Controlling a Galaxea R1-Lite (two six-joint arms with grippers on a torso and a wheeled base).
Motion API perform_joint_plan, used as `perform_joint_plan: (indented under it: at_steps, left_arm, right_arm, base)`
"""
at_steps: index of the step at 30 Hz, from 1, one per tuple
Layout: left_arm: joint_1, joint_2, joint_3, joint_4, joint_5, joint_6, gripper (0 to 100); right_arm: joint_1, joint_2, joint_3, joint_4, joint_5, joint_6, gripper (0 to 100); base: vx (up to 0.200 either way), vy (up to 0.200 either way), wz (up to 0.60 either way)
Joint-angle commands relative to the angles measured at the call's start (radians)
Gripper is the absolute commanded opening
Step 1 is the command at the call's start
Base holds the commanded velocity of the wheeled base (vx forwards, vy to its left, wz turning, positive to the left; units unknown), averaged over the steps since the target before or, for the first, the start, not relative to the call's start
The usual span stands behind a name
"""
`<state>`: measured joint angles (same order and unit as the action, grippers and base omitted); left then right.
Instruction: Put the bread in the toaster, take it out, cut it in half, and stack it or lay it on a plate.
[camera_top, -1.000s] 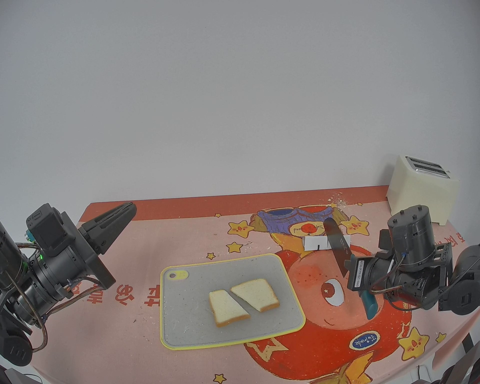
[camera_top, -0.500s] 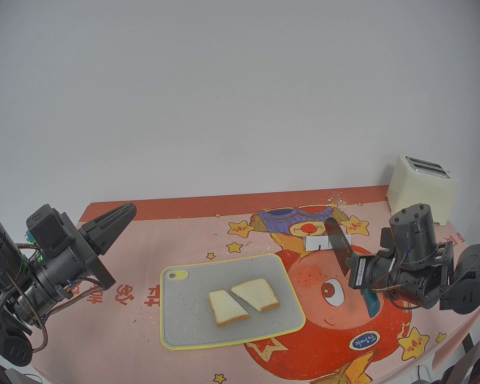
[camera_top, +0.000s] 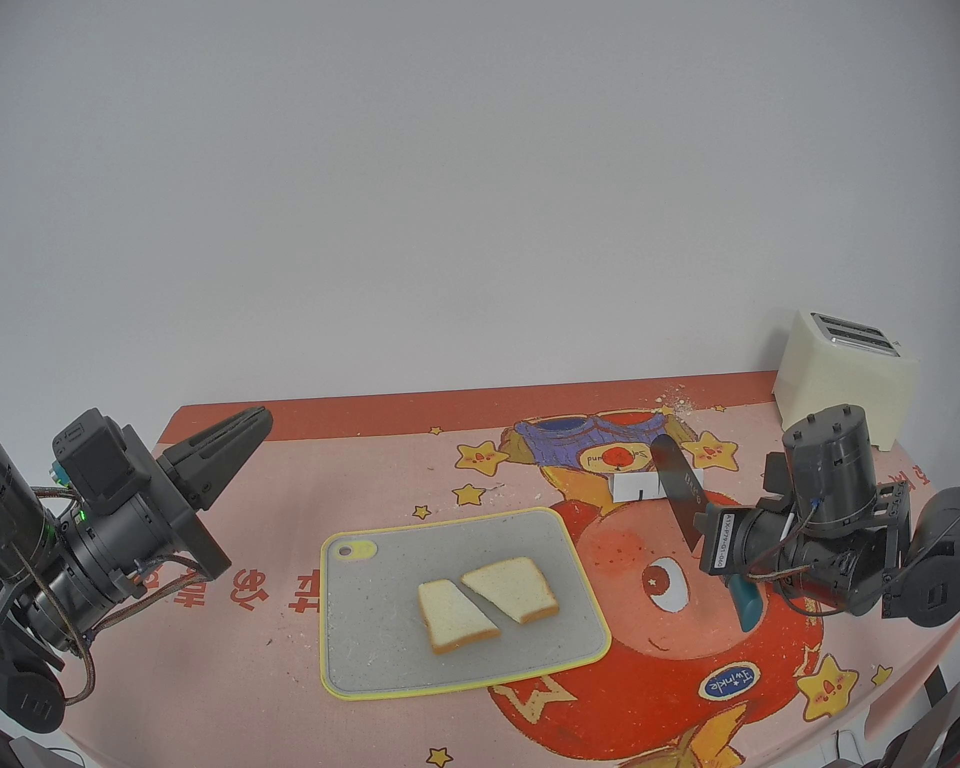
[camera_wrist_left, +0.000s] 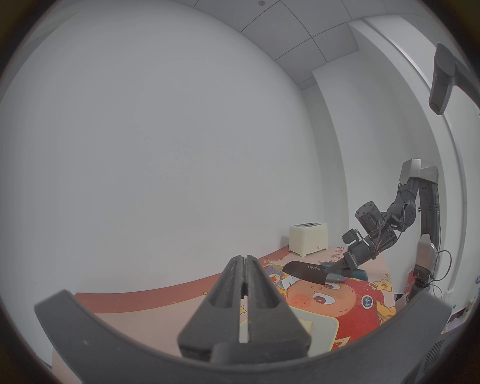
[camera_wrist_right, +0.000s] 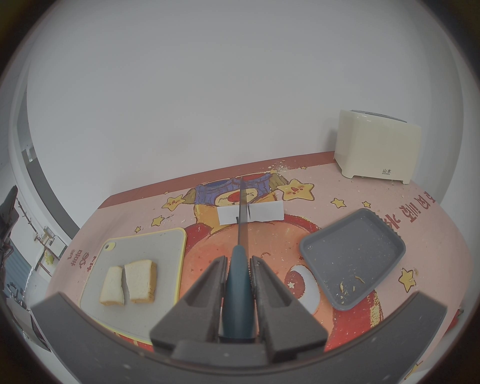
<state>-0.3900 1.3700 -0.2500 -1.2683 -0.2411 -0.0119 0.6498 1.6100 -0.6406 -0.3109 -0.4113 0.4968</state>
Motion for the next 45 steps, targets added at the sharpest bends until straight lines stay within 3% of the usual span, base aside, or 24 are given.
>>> perform_joint_plan:
  at_steps: [1, 45]
  left_arm:
    - [0.0, 0.001, 0.0, 0.0, 0.0, 0.0, 0]
    - [0.0, 0.001, 0.008, 0.0, 0.0, 0.0, 0]
  right_arm:
    - [-0.001, -0.015, 0.001, -0.001, 0.0, 0.0, 0]
    - [0.01, 0.039, 0.061, 0.001, 0.002, -0.004, 0]
  base:
    - [0.0, 0.0, 0.0]
    - [0.0, 0.0, 0.0]
